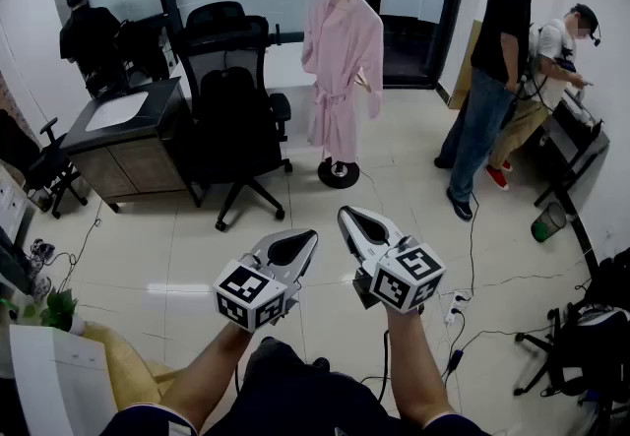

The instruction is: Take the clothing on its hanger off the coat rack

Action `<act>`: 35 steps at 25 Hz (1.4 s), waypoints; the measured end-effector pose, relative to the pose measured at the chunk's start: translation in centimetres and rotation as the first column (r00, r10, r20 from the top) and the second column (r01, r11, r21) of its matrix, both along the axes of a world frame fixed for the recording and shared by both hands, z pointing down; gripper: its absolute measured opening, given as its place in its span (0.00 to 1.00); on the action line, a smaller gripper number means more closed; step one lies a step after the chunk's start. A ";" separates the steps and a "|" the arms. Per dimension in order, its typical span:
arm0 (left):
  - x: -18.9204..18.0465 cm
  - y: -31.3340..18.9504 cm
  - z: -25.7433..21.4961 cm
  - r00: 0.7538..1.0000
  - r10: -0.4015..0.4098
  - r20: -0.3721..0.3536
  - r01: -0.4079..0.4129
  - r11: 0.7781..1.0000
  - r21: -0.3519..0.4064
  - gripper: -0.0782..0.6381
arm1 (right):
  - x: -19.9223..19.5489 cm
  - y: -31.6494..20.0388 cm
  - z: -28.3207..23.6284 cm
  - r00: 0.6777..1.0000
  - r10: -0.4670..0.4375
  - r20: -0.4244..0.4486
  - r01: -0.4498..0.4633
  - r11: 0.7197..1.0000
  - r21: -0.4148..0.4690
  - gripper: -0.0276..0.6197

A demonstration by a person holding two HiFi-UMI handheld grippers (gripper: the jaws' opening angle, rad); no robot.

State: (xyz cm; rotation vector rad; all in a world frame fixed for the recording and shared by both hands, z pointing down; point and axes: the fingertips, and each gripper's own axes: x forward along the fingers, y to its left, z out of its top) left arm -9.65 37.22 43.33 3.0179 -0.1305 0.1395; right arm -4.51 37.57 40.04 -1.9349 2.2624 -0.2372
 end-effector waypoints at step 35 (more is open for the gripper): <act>19.6 -31.2 -5.2 0.988 0.108 -0.111 -0.101 0.993 0.066 0.13 | 19.9 -28.1 -4.1 0.978 0.161 -0.131 -0.164 0.986 -0.011 0.05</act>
